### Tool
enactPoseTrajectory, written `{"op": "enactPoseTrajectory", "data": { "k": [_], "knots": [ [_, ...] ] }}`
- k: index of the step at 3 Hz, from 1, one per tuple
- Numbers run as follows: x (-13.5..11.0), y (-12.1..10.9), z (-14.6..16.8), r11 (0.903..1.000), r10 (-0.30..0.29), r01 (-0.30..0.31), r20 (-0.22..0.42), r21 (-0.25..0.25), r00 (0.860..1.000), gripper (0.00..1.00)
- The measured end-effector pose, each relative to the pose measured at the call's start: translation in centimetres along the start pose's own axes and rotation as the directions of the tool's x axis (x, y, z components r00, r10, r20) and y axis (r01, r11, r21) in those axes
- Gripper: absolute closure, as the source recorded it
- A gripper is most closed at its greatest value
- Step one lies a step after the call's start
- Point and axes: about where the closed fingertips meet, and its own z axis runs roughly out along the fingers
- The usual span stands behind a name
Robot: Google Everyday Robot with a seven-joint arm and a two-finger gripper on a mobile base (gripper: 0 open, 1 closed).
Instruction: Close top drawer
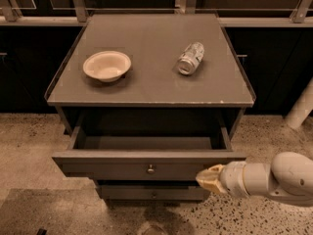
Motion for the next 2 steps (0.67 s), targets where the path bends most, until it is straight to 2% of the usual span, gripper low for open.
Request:
{"op": "enactPoseTrajectory", "data": {
  "k": [1, 2],
  "knots": [
    [-2.2, -2.3, 0.9, 0.9963, -0.048, 0.045, 0.041, 0.073, 0.998, 1.00],
    [-4.9, -5.3, 1.2, 0.9820, -0.102, 0.089, 0.071, 0.167, 0.992, 1.00]
  ]
}}
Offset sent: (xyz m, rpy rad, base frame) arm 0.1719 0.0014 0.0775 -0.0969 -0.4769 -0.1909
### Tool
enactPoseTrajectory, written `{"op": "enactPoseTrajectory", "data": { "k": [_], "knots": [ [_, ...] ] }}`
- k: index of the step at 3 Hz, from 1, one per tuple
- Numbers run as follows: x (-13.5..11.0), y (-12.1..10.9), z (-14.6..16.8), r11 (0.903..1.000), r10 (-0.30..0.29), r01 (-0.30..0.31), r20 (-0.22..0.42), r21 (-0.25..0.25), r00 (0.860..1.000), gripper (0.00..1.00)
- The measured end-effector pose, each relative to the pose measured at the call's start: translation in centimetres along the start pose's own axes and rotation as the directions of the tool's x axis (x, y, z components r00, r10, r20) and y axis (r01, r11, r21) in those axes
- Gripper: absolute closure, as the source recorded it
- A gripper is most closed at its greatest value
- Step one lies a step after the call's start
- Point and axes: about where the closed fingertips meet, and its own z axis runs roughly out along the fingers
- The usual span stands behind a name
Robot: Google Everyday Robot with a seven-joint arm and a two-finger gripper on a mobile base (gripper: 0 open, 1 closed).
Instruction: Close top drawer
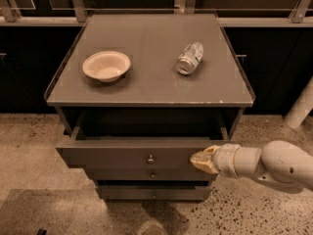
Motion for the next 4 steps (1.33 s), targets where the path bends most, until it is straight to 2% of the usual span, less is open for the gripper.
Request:
{"op": "enactPoseTrajectory", "data": {
  "k": [1, 2, 3, 4],
  "knots": [
    [0.0, 0.2, -0.1, 1.0000, 0.000, 0.000, 0.000, 0.000, 1.000, 1.00],
    [-2.5, -2.0, 0.6, 0.9970, -0.051, 0.049, 0.023, 0.060, 0.998, 1.00],
    [-2.5, -2.0, 0.6, 0.9970, -0.051, 0.049, 0.023, 0.060, 0.998, 1.00],
    [-4.7, -3.5, 1.6, 0.9911, -0.094, 0.091, 0.036, 0.098, 0.995, 1.00]
  ]
}}
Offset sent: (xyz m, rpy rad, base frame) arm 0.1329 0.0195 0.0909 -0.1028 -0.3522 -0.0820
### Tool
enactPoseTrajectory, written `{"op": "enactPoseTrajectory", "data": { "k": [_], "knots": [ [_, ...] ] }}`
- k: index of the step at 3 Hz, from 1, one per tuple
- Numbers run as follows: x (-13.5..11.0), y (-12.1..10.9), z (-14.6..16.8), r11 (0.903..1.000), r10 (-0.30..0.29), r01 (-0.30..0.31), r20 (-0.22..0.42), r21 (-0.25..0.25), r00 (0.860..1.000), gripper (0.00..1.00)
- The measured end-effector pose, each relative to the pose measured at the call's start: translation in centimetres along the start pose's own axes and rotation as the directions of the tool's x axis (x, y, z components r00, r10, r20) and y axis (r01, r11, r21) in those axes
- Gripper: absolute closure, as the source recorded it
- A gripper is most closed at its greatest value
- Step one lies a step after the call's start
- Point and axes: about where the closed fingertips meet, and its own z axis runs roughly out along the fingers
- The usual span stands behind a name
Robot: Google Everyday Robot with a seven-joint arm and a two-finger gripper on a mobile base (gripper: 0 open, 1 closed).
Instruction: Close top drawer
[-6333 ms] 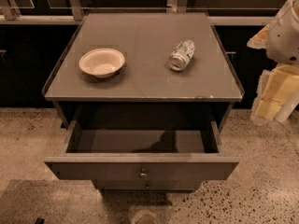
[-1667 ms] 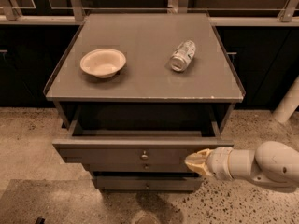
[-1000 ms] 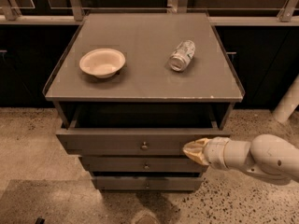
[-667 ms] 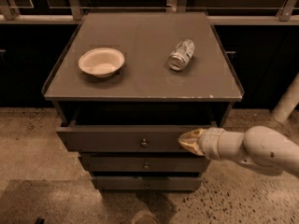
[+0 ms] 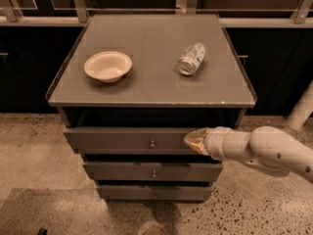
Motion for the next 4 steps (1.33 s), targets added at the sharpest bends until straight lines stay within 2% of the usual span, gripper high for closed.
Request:
{"op": "enactPoseTrajectory", "data": {
  "k": [1, 3, 4],
  "knots": [
    [-0.83, -0.64, 0.75, 0.9998, -0.016, 0.016, 0.007, 0.013, 1.000, 1.00],
    [-0.75, -0.84, 0.48, 0.9994, -0.022, 0.022, 0.003, 0.028, 1.000, 1.00],
    [-0.75, -0.84, 0.48, 0.9994, -0.022, 0.022, 0.003, 0.028, 1.000, 0.82]
  ]
}}
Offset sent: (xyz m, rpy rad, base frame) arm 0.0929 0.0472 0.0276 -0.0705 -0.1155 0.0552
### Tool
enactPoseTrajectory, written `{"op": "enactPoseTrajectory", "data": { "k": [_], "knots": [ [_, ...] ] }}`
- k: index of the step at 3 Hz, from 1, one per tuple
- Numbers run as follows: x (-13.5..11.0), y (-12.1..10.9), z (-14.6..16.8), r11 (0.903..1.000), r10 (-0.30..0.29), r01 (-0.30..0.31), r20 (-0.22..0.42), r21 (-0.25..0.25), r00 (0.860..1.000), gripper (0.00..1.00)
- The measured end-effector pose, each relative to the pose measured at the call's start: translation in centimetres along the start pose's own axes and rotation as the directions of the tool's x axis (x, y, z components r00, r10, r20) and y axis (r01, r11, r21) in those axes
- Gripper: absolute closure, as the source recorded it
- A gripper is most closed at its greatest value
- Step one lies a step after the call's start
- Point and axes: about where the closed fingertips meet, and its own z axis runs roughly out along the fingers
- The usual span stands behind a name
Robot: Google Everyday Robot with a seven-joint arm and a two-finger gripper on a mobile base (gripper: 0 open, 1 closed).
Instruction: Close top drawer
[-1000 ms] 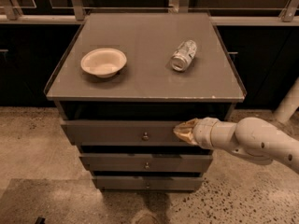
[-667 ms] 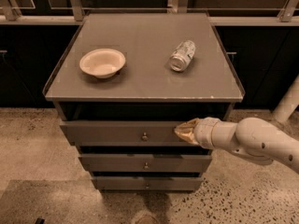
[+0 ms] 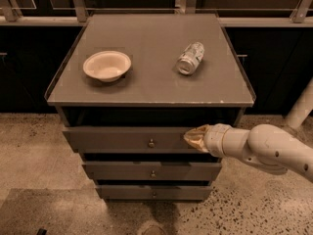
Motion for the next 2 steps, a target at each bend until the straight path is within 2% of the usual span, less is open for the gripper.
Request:
{"op": "enactPoseTrajectory", "data": {
  "k": [1, 2],
  "knots": [
    [0.0, 0.0, 0.0, 1.0000, 0.000, 0.000, 0.000, 0.000, 1.000, 0.58],
    [0.1, 0.5, -1.2, 0.9996, 0.000, 0.000, -0.004, -0.028, 1.000, 0.35]
  ]
}}
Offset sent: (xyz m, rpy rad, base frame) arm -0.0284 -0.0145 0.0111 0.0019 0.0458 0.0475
